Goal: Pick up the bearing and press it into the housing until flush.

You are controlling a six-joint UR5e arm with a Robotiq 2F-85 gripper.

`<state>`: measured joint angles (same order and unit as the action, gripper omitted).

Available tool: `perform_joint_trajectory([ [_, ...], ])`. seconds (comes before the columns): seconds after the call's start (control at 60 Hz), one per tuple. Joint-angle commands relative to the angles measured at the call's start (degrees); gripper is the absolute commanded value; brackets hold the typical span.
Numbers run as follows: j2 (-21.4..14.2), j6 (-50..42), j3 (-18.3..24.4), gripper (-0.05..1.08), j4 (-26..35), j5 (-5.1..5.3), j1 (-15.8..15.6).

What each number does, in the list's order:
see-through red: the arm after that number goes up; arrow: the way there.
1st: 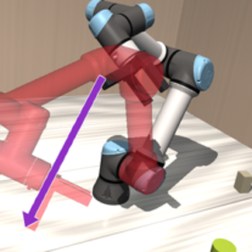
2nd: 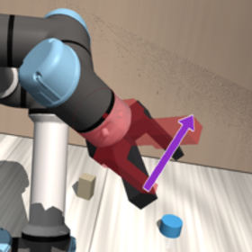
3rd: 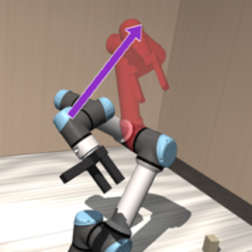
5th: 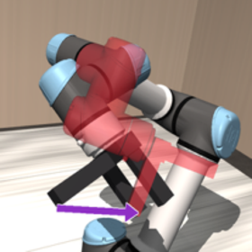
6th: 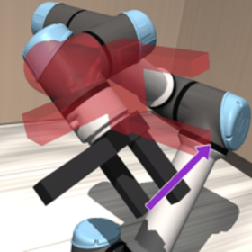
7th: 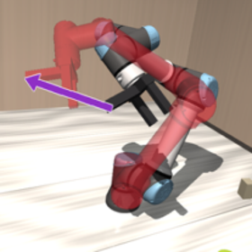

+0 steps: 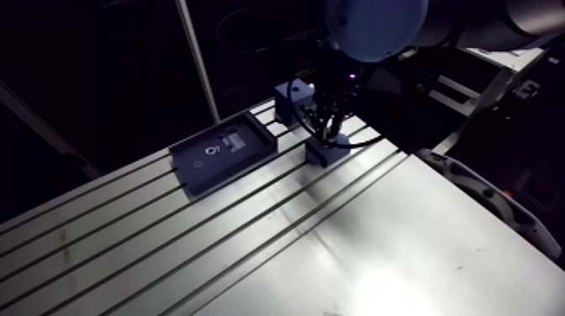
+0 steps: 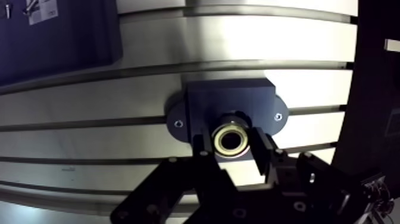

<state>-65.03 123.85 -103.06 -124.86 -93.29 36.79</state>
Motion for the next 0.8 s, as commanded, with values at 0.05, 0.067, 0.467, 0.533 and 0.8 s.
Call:
perform_joint_trajectory([
  [0.05, 0.65, -0.05, 0.0, 0.61, 0.0, 0.0, 0.4],
  [0.067, 0.65, -0.05, 0.0, 0.61, 0.0, 0.0, 0.4],
  [0.467, 1.1, 0.04, 0.01, 0.61, -0.88, -0.18, 0.4],
  [0.533, 1.1, 0.04, 0.01, 0.61, -0.88, -0.18, 0.4],
  [0.8, 1.33, 0.04, -0.17, 0.61, -0.88, -0.18, 0.4],
])
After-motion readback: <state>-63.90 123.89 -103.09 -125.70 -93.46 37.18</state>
